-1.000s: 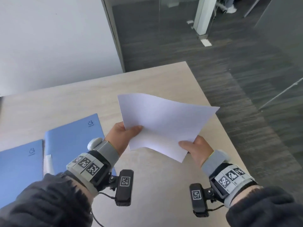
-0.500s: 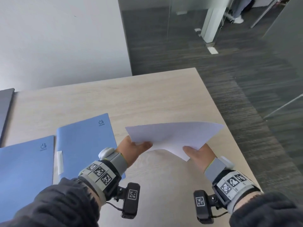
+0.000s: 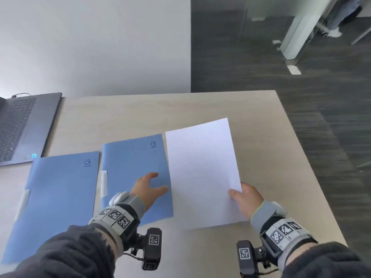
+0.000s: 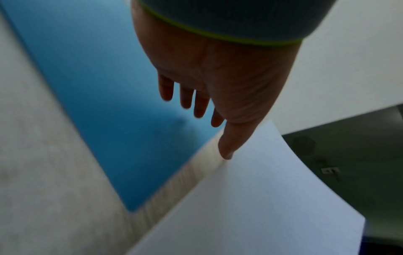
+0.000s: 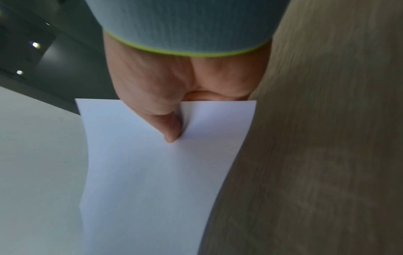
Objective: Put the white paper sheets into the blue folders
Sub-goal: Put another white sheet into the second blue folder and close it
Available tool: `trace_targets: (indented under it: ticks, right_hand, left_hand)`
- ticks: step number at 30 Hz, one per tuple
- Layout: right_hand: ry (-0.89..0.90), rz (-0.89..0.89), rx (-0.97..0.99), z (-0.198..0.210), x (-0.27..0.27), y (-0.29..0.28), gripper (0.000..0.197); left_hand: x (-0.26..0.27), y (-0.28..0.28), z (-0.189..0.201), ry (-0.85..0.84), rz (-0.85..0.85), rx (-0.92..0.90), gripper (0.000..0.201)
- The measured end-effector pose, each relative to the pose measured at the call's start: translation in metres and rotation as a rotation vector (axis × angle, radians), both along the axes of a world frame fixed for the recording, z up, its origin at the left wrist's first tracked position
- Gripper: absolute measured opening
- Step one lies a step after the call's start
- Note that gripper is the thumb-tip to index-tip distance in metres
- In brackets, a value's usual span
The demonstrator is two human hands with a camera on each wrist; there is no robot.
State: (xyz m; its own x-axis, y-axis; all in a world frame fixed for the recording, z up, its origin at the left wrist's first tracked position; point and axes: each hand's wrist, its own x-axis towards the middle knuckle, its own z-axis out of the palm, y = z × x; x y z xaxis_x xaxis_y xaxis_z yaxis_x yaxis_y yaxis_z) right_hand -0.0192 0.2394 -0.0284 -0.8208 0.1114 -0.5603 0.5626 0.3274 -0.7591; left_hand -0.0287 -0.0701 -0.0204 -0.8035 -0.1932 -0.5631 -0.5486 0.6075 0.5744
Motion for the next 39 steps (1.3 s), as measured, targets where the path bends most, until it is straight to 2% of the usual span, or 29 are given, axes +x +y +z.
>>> trace_targets:
  ticks: [2, 5, 7, 11, 16, 20, 24, 26, 30, 32, 35, 37, 39]
  right_hand:
    - [-0.022, -0.015, -0.039, -0.007, -0.006, -0.011, 0.015]
    - [-0.044, -0.026, -0.084, -0.013, -0.016, -0.028, 0.017]
    - [-0.052, -0.017, -0.098, -0.018, -0.021, -0.041, 0.02]
    - [-0.072, -0.046, -0.142, -0.026, -0.026, -0.053, 0.013]
    - [-0.071, -0.093, -0.186, -0.023, -0.03, -0.07, 0.014]
    - [-0.088, -0.222, -0.243, -0.021, -0.029, -0.074, 0.016]
    - [-0.093, -0.394, -0.334, -0.026, -0.03, -0.065, 0.018]
    - [-0.089, -0.486, -0.343, -0.025, -0.033, -0.06, 0.017]
    - [-0.088, -0.584, -0.382, -0.022, -0.034, -0.054, 0.015]
    - [-0.062, -0.577, -0.31, -0.019, -0.034, -0.056, 0.011]
    - [-0.011, -0.471, -0.135, -0.017, -0.032, -0.061, 0.016]
    - [-0.004, -0.346, -0.066, -0.017, -0.031, -0.069, 0.02]
    - [-0.027, -0.218, -0.026, -0.019, -0.03, -0.082, 0.014]
  left_hand:
    - [0.014, -0.029, -0.005, 0.002, 0.039, -0.192, 0.072]
    - [0.041, -0.065, -0.013, -0.08, -0.007, -0.389, 0.091]
    - [0.058, -0.081, -0.021, -0.127, -0.031, -0.425, 0.103]
    - [0.076, -0.084, -0.029, -0.114, -0.111, -0.475, 0.118]
    - [0.075, -0.078, -0.029, -0.15, -0.343, -0.563, 0.136]
    - [0.063, -0.078, -0.019, -0.1, -0.513, -0.612, 0.114]
    - [0.056, -0.084, -0.016, -0.035, -0.554, -0.639, 0.087]
    - [0.056, -0.087, -0.011, -0.008, -0.509, -0.572, 0.083]
    - [0.055, -0.098, -0.006, -0.02, -0.222, -0.397, 0.088]
    - [0.056, -0.105, -0.007, -0.009, -0.149, -0.353, 0.079]
    - [0.057, -0.108, -0.005, 0.048, -0.1, -0.294, 0.055]
    - [0.06, -0.107, -0.004, 0.05, -0.031, -0.222, 0.054]
    - [0.063, -0.103, -0.003, 0.054, 0.011, -0.154, 0.06]
